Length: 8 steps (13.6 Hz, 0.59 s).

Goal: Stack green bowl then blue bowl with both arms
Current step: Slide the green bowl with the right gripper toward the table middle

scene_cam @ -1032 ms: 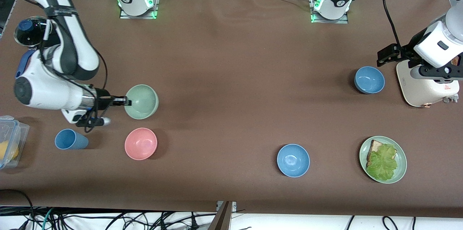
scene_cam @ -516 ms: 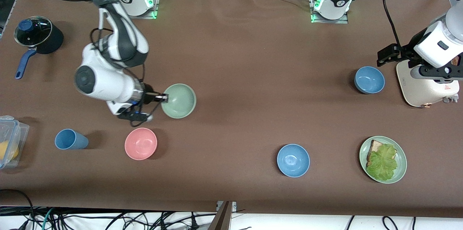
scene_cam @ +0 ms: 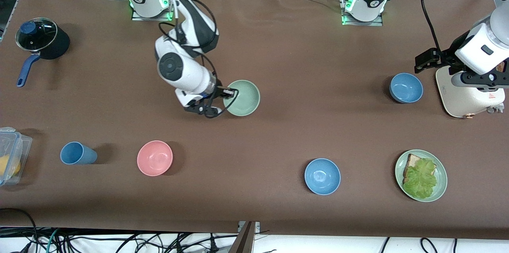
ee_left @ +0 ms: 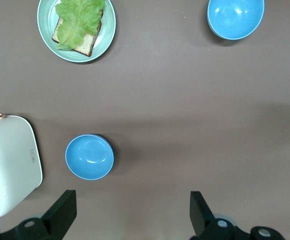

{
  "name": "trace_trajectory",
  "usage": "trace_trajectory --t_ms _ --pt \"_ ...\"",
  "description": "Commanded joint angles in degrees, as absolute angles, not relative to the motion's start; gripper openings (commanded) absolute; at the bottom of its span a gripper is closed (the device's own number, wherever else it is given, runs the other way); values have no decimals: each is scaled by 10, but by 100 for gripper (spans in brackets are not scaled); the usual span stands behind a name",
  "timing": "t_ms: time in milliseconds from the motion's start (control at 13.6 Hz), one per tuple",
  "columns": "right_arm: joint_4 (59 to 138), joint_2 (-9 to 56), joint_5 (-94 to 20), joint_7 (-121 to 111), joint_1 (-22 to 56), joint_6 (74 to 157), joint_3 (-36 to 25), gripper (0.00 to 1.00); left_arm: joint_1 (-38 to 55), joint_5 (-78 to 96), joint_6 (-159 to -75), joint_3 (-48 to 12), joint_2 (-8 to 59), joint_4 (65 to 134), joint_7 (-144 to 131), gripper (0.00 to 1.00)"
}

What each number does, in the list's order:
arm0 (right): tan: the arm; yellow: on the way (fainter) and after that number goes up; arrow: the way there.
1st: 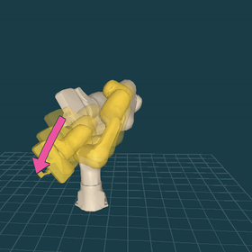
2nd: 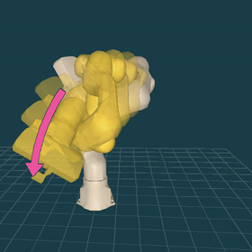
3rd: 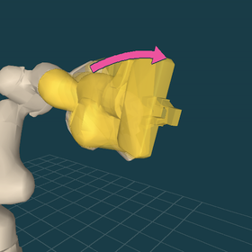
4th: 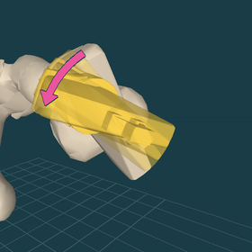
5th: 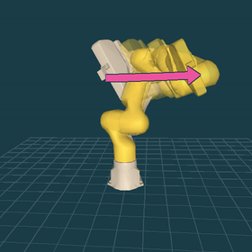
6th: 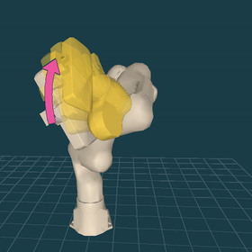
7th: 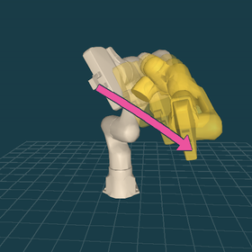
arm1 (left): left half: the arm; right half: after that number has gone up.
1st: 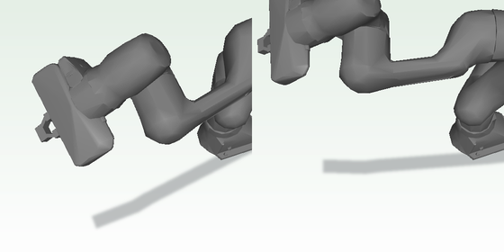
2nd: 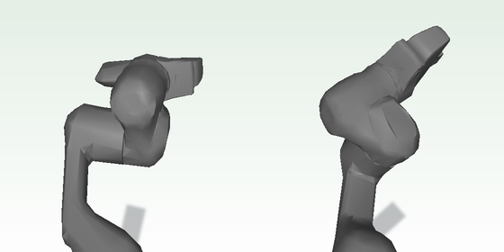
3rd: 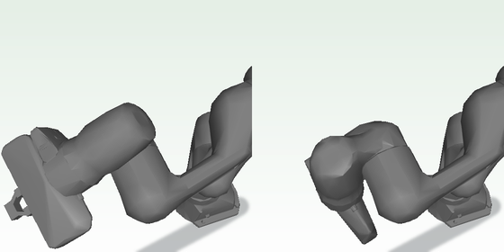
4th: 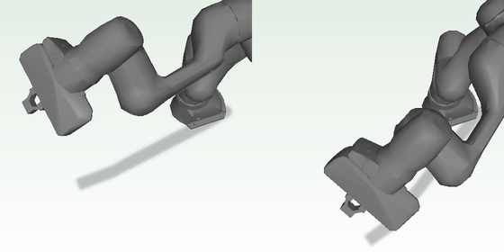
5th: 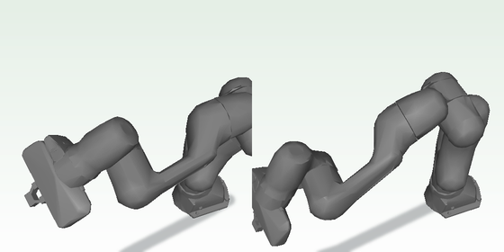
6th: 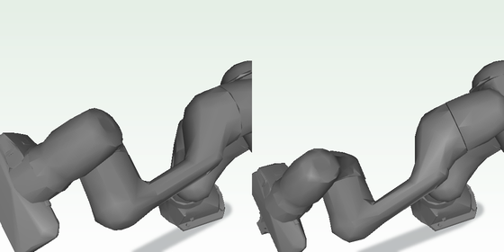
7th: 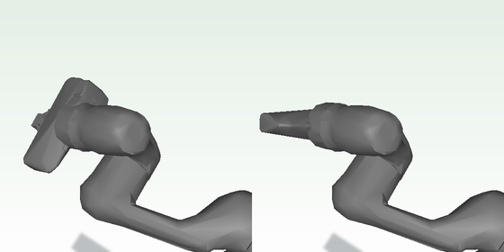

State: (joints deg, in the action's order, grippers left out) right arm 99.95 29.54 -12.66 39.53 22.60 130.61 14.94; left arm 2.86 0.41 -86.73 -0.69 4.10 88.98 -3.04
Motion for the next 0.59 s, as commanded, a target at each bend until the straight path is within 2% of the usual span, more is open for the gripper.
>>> trace_trajectory --t_ms 0,516 --pt "997 318 -119 445 272 1352 144 0 27 -9 -856 -9 44 876 -34 100" --pt "997 375 -78 514 343 1423 142 0 27 -9 -856 -10 44 876 -34 100"
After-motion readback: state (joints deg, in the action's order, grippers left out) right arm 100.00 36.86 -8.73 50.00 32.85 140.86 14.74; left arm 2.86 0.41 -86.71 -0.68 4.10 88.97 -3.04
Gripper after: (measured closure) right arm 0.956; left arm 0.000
